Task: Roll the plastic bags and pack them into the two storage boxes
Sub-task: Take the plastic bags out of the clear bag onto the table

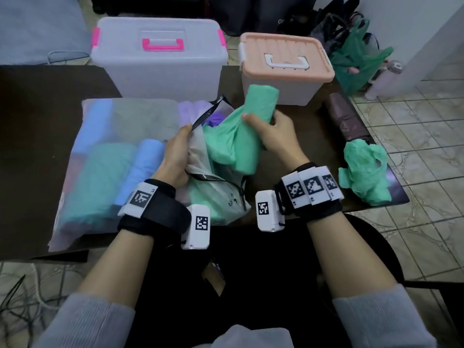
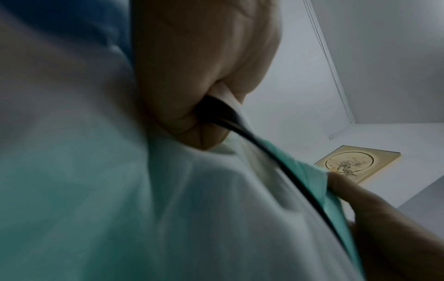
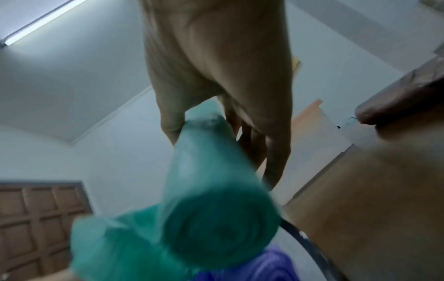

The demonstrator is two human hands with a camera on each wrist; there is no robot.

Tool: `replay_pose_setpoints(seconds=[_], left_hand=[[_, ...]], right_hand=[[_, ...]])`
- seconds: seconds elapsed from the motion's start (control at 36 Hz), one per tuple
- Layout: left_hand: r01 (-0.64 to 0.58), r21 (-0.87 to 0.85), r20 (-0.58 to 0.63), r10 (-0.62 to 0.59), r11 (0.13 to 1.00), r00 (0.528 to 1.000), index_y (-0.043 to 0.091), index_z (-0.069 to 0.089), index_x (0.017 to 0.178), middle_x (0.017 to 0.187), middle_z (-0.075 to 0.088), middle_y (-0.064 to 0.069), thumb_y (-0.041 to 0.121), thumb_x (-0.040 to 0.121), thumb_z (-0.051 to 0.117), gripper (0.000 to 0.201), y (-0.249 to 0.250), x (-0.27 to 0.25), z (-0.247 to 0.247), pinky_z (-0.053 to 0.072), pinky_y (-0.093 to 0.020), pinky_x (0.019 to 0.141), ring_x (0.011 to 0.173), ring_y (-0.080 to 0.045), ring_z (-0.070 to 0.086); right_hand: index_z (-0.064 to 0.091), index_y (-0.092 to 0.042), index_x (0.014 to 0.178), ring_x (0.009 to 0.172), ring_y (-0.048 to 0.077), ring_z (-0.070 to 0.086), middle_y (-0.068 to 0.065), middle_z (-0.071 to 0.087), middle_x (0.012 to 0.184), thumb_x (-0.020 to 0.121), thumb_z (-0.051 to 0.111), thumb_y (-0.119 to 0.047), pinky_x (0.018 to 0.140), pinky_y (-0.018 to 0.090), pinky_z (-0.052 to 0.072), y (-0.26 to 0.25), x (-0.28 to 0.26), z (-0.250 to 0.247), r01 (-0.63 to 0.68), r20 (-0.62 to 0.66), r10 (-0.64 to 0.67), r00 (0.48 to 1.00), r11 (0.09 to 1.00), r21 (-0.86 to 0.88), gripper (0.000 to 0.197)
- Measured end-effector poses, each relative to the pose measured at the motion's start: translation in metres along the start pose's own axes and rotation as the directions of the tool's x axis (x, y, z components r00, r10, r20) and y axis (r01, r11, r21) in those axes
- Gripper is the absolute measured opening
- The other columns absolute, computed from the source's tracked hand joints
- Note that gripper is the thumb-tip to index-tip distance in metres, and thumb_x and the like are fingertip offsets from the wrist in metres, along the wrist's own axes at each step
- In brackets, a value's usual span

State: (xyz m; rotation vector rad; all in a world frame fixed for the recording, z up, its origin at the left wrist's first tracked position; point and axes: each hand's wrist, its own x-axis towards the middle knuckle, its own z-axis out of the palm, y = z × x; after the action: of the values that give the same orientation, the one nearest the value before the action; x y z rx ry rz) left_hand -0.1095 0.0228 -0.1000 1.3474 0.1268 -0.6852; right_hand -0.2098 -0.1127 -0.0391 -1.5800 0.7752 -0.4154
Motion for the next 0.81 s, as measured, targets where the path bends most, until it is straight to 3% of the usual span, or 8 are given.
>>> replay_pose_setpoints(seconds=[0.06,0.17,0.25,0.33,0.47,0.56,0.64,0.81], left_hand=[[0.004,-0.003,0.003,-0.004,1.000,1.000,0.016,0.065,0.086,0.084,0.065,0.000,0.034,0.093,0.050,0.024,-0.001,0.003,-0.002,0.049,-0.031,0.081,0.083,-0.018,0.061],[0.025,0.011,0.000,-0.025,1.000,1.000,0.018,0.066,0.091,0.089,0.063,-0.001,0.040,0.086,0.055,0.025,-0.003,0.004,-0.002,0.046,-0.031,0.079,0.085,-0.018,0.058],[0.019,0.039,-0.030,-0.018,0.999,0.999,0.018,0.066,0.086,0.080,0.064,0.002,0.040,0.085,0.057,0.024,-0.003,0.006,-0.001,0.050,-0.028,0.072,0.073,-0.014,0.060],[0.046,0.046,-0.008,-0.045,0.998,0.999,0.015,0.069,0.094,0.092,0.068,-0.005,0.048,0.069,0.063,0.042,-0.007,0.008,0.000,0.053,-0.035,0.083,0.083,-0.021,0.065],[0.034,0.036,-0.041,-0.032,0.999,0.999,0.022,0.055,0.069,0.055,0.048,0.007,0.038,0.088,0.052,0.026,-0.006,0.005,0.000,0.036,-0.021,0.046,0.044,-0.008,0.044],[0.023,0.041,-0.041,-0.021,0.999,0.999,0.023,0.057,0.073,0.063,0.050,0.005,0.042,0.080,0.057,0.020,-0.003,0.001,0.002,0.038,-0.024,0.052,0.051,-0.010,0.047],[0.042,0.060,-0.049,-0.039,0.997,0.998,0.021,0.060,0.084,0.074,0.053,0.001,0.049,0.058,0.060,0.038,-0.003,0.003,0.000,0.039,-0.029,0.059,0.062,-0.014,0.049],[0.024,0.091,-0.059,-0.019,0.996,0.998,0.021,0.059,0.080,0.069,0.051,0.003,0.048,0.070,0.059,0.029,-0.005,0.005,0.000,0.038,-0.026,0.056,0.056,-0.011,0.047]], right_hand=[[0.061,-0.010,0.095,0.076,0.010,0.067,0.002,0.068,0.090,0.083,0.070,-0.018,0.068,0.026,0.057,-0.008,0.003,-0.011,0.022,-0.071,-0.019,0.997,0.999,0.039,0.017],[0.063,-0.013,0.099,0.088,0.018,0.069,0.005,0.070,0.098,0.076,0.071,-0.031,0.083,0.041,0.057,-0.013,0.007,-0.039,0.040,-0.179,-0.044,0.983,0.999,-0.024,0.030],[0.065,-0.018,0.105,0.090,0.016,0.065,0.000,0.068,0.101,0.073,0.070,-0.041,0.084,0.038,0.054,-0.007,0.005,-0.063,-0.002,-0.178,-0.048,0.983,0.962,-0.273,0.039],[0.063,-0.012,0.109,0.089,0.019,0.058,0.003,0.062,0.099,0.079,0.067,-0.038,0.077,0.030,0.046,0.005,0.001,-0.090,-0.059,-0.226,-0.058,0.972,0.876,-0.480,0.040],[0.058,-0.006,0.114,0.100,0.029,0.056,0.014,0.060,0.112,0.077,0.065,-0.034,0.075,0.031,0.038,0.016,-0.003,-0.114,-0.169,-0.356,-0.066,0.932,0.790,-0.589,0.047],[0.051,-0.011,0.122,0.108,0.036,0.054,0.016,0.056,0.120,0.078,0.065,-0.034,0.084,0.041,0.042,0.014,-0.005,-0.130,-0.260,-0.453,-0.075,0.888,0.730,-0.632,0.052],[0.047,-0.011,0.122,0.110,0.039,0.053,0.019,0.055,0.121,0.079,0.065,-0.033,0.087,0.045,0.041,0.009,-0.007,-0.144,-0.323,-0.526,-0.141,0.839,0.649,-0.689,0.051],[0.042,-0.011,0.129,0.116,0.040,0.049,0.021,0.048,0.126,0.084,0.063,-0.030,0.093,0.050,0.037,0.013,-0.001,-0.147,-0.393,-0.548,-0.249,0.798,0.474,-0.788,0.053]])
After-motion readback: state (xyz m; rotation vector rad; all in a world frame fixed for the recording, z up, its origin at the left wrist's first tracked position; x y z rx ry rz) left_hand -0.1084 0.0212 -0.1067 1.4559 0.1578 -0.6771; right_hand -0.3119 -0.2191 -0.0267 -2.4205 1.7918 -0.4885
